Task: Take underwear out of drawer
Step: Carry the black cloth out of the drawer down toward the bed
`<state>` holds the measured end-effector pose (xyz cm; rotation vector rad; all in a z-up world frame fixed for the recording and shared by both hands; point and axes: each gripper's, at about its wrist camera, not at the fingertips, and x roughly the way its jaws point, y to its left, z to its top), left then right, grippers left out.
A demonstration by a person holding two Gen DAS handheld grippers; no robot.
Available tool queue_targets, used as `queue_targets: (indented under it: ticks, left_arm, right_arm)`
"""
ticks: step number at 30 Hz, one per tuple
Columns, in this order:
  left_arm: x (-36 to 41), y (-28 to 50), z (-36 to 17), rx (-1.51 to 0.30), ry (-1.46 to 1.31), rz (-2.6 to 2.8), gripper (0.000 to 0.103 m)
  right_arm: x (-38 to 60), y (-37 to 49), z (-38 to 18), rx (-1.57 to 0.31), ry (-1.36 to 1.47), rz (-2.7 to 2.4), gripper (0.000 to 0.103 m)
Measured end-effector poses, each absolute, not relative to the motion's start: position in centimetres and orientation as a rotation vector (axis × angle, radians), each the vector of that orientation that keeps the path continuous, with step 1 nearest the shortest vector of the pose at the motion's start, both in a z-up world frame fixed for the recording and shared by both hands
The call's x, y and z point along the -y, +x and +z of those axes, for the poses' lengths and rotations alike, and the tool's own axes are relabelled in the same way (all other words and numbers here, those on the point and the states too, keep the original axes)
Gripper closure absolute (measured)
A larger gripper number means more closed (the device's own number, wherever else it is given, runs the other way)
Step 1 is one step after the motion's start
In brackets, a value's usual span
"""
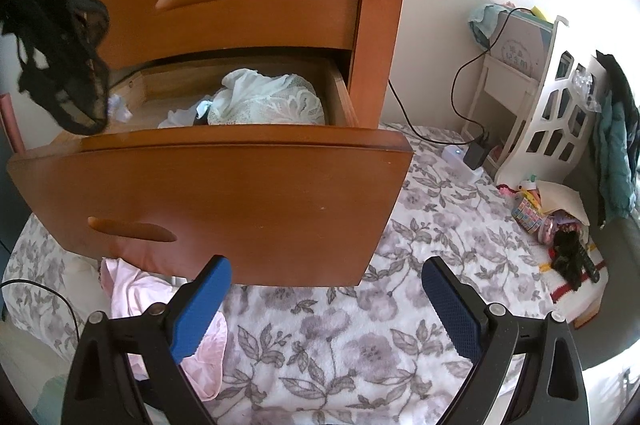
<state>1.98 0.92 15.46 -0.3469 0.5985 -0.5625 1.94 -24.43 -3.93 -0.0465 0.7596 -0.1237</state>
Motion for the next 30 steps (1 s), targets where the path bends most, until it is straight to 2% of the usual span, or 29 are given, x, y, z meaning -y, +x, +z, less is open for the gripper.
queue_targets:
  ticks: [15,30]
  left_arm:
    - [-1.2,-1.8,18.9,-0.492,-0.298,-0.642,0.091]
    - [-0.1,-2.1,15.5,-0.665,-0.225,-0.636,0.091]
  right_arm:
    - [24.1,2.0,-3.8,-0.758,-0.062,-0.136,0.005]
    - [23.8,1.6,-3.6,-0.742,-0.079,-0.143,0.005]
